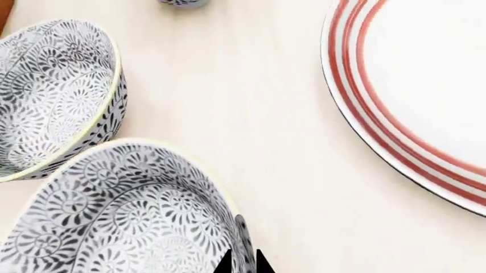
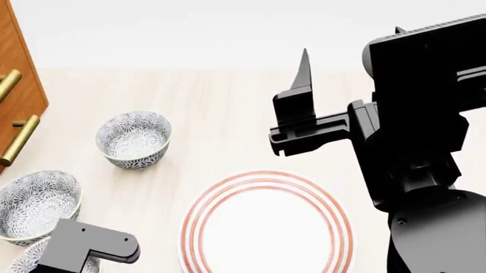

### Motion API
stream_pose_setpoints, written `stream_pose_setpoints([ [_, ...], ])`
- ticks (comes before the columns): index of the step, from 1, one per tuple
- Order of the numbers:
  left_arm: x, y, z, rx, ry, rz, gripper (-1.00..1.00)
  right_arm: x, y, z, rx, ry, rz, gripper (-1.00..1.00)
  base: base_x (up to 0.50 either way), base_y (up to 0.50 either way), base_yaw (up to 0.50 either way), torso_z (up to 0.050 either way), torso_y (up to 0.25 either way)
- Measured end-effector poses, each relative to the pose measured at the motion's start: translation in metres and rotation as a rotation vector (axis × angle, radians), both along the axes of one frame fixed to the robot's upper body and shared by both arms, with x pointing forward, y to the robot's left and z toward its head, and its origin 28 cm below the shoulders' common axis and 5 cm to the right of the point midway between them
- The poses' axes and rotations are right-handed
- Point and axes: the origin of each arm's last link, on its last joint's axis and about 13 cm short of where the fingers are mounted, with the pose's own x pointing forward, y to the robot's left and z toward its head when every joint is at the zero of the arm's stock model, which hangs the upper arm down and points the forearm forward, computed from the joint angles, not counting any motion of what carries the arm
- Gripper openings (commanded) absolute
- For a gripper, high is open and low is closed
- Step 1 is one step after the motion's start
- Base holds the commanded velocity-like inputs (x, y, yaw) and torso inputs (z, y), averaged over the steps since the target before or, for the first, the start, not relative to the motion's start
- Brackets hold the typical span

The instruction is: Put the bowl at the front on the plate.

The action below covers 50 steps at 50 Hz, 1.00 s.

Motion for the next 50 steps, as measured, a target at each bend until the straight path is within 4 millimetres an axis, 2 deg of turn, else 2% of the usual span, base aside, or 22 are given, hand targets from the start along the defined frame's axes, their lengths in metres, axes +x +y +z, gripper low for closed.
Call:
stream_pose_setpoints([
  [28, 0.01, 0.001, 0.021, -0.02, -0.255, -0.001, -1.0, 0.0, 0.0, -0.001, -0.002, -0.011, 0.004, 1.0, 0.0, 0.0, 0.0, 0.0, 0.0],
  [50, 0.007, 0.0, 0.03, -0.006, -0.396, -0.028, -1.0, 0.001, 0.001, -0.002, -0.009, -0.009, 0.006, 1.0, 0.0, 0.0, 0.0, 0.0, 0.0],
])
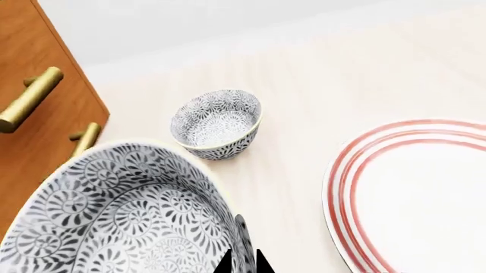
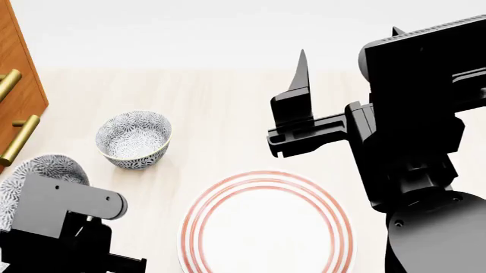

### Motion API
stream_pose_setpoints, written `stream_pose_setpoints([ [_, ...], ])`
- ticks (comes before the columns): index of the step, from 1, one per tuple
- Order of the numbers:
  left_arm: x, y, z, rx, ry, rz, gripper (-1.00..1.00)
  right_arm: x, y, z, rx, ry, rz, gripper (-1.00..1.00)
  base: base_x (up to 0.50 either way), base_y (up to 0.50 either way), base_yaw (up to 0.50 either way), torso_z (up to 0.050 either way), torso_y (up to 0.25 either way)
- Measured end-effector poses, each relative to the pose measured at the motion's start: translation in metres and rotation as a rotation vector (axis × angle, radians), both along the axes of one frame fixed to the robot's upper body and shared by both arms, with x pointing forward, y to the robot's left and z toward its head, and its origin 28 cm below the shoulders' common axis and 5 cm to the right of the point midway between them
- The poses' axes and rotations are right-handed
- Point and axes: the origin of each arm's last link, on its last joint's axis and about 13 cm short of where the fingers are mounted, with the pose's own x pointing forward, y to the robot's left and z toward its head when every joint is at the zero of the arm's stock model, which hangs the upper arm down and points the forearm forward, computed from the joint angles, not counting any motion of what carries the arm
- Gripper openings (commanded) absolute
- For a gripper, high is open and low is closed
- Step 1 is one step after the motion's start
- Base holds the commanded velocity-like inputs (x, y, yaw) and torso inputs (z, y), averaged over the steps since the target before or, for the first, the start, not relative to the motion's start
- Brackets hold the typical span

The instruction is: Put the bowl at the front on the plate.

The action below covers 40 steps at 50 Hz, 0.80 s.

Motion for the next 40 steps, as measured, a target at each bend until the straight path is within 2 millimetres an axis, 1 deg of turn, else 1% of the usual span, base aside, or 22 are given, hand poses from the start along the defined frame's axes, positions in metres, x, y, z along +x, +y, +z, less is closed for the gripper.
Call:
stream_pose_setpoints([
  [8, -0.002, -0.001, 0.005, 0.0, -0.046, -0.006, -1.0, 0.0, 0.0, 0.0, -0.001, 0.0, 0.0, 1.0, 0.0, 0.0, 0.0, 0.0, 0.0],
  [40, 0.004, -0.007, 0.039, -0.036, -0.183, -0.043, -1.0, 0.006, 0.002, 0.002, -0.007, -0.005, 0.017, 1.0, 0.0, 0.0, 0.0, 0.0, 0.0],
])
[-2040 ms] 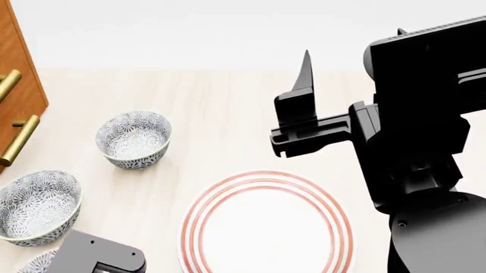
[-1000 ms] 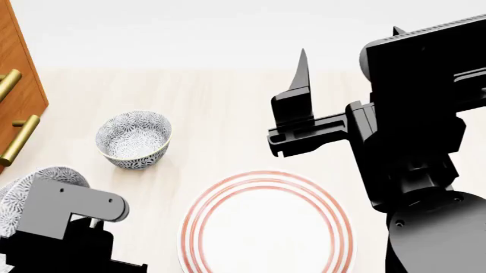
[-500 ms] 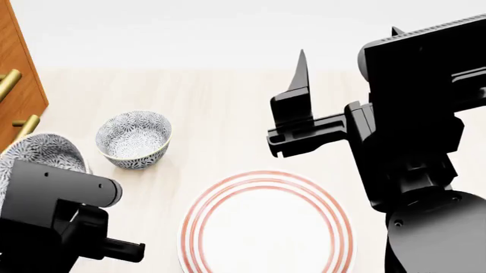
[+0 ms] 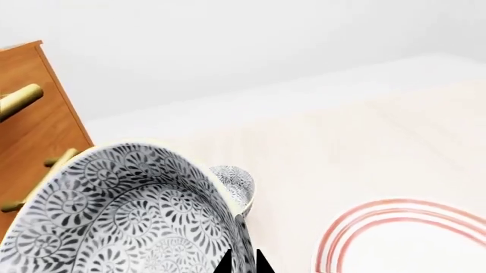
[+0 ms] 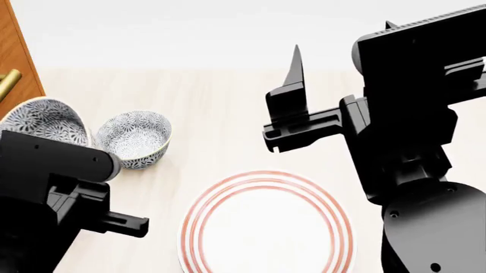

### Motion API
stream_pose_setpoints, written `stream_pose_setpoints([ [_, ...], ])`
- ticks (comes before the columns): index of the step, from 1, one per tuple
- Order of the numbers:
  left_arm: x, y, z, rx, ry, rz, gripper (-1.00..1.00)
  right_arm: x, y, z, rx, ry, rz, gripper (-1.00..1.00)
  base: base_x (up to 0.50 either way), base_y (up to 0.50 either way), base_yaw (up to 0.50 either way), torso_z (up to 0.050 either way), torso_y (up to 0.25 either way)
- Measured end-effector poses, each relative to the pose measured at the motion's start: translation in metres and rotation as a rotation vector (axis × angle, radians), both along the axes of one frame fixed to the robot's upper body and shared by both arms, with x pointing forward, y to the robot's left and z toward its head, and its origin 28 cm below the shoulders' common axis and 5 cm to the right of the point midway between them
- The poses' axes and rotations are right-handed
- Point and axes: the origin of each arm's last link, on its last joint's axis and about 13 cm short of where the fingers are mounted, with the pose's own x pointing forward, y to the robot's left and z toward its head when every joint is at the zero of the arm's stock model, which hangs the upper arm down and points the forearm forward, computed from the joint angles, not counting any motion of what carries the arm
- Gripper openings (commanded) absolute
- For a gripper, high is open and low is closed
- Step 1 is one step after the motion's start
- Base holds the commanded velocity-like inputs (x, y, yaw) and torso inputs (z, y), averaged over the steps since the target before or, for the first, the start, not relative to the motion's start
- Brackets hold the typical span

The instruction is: Put the bowl at the front on the plate.

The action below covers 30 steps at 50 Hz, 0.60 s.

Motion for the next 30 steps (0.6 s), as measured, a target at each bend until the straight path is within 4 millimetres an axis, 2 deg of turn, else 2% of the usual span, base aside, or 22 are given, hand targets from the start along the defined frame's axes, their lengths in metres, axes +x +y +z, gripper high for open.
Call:
stream_pose_setpoints([
  [30, 0.017, -0.012, 0.022, 0.008, -0.058, -0.111, -1.0, 0.002, 0.002, 0.001, -0.011, -0.02, 0.023, 1.0, 0.0, 0.0, 0.0, 0.0, 0.001],
])
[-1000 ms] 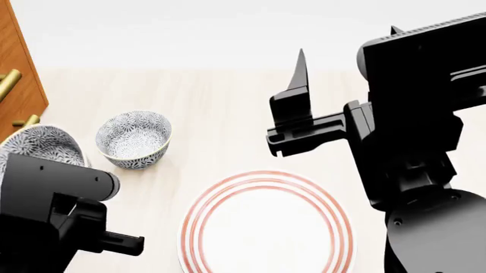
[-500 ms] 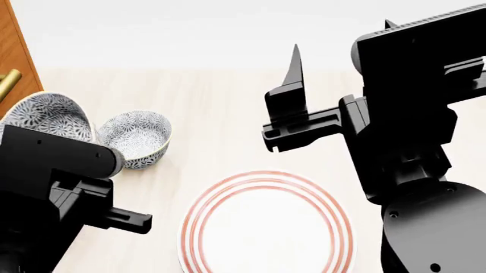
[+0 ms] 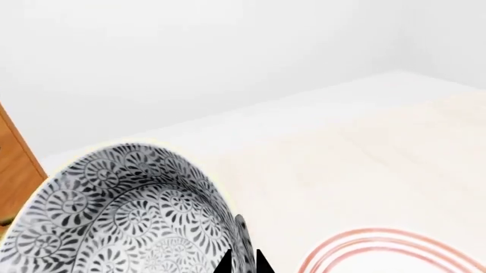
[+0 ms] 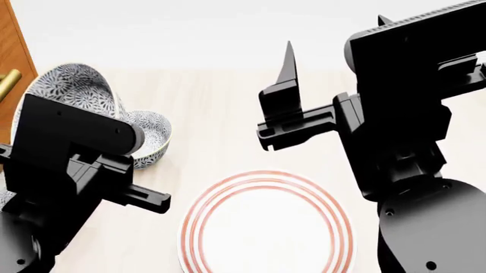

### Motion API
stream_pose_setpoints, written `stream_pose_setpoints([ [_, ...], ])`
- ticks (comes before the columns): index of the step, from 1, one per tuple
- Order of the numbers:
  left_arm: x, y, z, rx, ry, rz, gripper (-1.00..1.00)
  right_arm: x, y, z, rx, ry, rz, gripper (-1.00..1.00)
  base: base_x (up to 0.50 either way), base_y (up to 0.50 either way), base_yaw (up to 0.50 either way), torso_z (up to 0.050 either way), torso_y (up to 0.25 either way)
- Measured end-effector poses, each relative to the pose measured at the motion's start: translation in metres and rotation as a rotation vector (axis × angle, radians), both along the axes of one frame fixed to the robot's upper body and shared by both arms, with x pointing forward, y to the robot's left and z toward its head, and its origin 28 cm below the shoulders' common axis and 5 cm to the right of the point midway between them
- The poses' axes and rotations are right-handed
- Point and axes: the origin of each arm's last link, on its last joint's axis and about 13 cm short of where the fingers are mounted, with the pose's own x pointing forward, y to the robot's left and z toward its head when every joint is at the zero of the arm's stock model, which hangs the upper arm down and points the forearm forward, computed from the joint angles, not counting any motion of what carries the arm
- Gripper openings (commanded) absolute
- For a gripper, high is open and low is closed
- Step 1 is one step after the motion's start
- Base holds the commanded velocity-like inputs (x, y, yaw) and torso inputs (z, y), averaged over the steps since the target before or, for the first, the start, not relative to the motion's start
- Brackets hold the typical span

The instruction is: Put the bowl at the front on the plate.

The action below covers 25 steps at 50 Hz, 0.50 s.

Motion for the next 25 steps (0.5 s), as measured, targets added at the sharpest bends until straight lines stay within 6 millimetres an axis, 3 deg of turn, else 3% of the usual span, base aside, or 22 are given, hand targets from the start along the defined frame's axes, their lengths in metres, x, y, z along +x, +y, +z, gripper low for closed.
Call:
stream_pose_setpoints([
  [25, 0.025, -0.015, 0.011, 0.031, 0.007, -0.079, -1.0, 0.001, 0.001, 0.005, -0.004, -0.019, 0.018, 1.0, 0.0, 0.0, 0.0, 0.0, 0.0],
])
